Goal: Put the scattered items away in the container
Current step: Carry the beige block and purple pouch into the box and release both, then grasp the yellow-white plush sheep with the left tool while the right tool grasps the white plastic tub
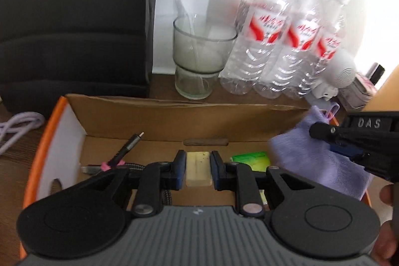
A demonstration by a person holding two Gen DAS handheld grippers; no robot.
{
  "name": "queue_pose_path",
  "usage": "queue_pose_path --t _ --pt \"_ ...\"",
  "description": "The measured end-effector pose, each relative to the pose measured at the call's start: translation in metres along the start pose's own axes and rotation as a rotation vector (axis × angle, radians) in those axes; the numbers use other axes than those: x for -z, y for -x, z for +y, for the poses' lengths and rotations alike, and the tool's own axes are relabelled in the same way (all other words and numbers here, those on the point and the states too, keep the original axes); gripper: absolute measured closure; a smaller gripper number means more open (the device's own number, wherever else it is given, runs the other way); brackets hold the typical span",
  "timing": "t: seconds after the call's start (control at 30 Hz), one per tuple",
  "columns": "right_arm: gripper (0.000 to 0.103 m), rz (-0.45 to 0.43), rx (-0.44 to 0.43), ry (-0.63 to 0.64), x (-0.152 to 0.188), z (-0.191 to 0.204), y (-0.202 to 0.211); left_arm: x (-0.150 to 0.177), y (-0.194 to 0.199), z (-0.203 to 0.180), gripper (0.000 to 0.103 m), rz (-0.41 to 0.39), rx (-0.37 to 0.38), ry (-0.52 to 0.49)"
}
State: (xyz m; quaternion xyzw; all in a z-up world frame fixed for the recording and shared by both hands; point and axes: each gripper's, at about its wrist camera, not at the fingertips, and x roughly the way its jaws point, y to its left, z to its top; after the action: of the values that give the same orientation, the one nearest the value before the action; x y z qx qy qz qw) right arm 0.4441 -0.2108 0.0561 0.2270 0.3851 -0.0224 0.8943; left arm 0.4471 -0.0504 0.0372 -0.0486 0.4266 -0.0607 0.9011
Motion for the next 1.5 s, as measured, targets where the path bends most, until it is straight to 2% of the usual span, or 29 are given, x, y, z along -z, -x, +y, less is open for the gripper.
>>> queue_pose_path --t 0.03,0.1,0.2,0.3,0.4,0.47,0.5,0.63,0.73,0.8,0.87,0.93,0.97,1.03,1.17,1.2,1.23,1.3,1.33,1.4,1.5 --pt "0.067 0.0 0.011 -0.01 0.0 0.0 -0.003 0.002 -0.002 0.001 0.08 -0.003 -0.001 -0.009" --pt "0.058 0.017 0.006 -0.011 -0.002 0.001 -0.006 0.005 -0.002 0.005 0.078 -0.007 -0.005 -0.019" --pt "0.054 0.026 -0.011 -0.011 -0.007 0.001 -0.001 0.006 0.004 0.015 0.075 -0.006 -0.003 -0.006" --pt "0.049 0.047 -0.037 0.005 -0.015 0.001 0.011 0.003 0.023 0.023 0.066 -0.017 -0.022 0.003" --pt "0.046 0.117 -0.088 0.073 -0.021 0.008 0.029 -0.001 0.044 0.03 0.059 -0.018 -0.025 0.015" --pt "0.037 0.16 -0.106 0.092 -0.023 0.01 0.042 0.001 0.062 0.034 0.054 -0.026 -0.038 0.024" --pt "0.036 0.175 -0.113 0.089 -0.023 0.01 0.049 0.003 0.072 0.035 0.051 -0.035 -0.053 0.019" --pt "0.028 0.195 -0.098 0.099 -0.02 0.008 0.075 0.018 0.106 0.04 0.03 -0.04 -0.101 -0.001" --pt "0.028 0.217 -0.071 0.139 -0.007 0.008 0.088 0.031 0.13 0.044 0.027 -0.058 -0.135 -0.008" --pt "0.028 0.192 -0.08 0.129 0.005 0.005 0.104 0.044 0.152 0.046 0.024 -0.123 -0.177 -0.007" --pt "0.028 0.125 -0.126 0.171 0.022 0.003 0.126 0.067 0.181 0.044 0.017 -0.284 -0.215 -0.039" --pt "0.025 0.006 -0.174 0.283 0.046 0.005 0.152 0.098 0.207 0.041 0.005 -0.469 -0.203 -0.107" --pt "0.021 -0.067 -0.189 0.346 0.06 0.005 0.163 0.113 0.215 0.041 0.005 -0.533 -0.177 -0.138" --pt "0.017 -0.182 -0.205 0.437 0.088 0.0 0.178 0.138 0.225 0.044 0.005 -0.588 -0.16 -0.147" --pt "0.018 -0.25 -0.227 0.494 0.121 -0.009 0.197 0.172 0.237 0.057 0.004 -0.577 -0.153 -0.103" --pt "0.018 -0.266 -0.236 0.499 0.128 -0.01 0.205 0.18 0.238 0.062 0.001 -0.572 -0.155 -0.112" --pt "0.018 -0.282 -0.251 0.502 0.135 -0.012 0.213 0.187 0.234 0.066 0.0 -0.551 -0.15 -0.13" --pt "0.017 -0.279 -0.317 0.521 0.152 -0.015 0.223 0.196 0.216 0.074 0.001 -0.439 -0.152 -0.166" --pt "0.016 -0.25 -0.35 0.537 0.16 -0.016 0.224 0.199 0.206 0.077 0.005 -0.379 -0.171 -0.162" --pt "0.017 -0.134 -0.376 0.545 0.174 -0.016 0.213 0.204 0.19 0.082 0.016 -0.291 -0.168 -0.139" --pt "0.018 0.037 -0.365 0.48 0.188 -0.017 0.192 0.209 0.177 0.087 0.022 -0.238 -0.135 -0.116"
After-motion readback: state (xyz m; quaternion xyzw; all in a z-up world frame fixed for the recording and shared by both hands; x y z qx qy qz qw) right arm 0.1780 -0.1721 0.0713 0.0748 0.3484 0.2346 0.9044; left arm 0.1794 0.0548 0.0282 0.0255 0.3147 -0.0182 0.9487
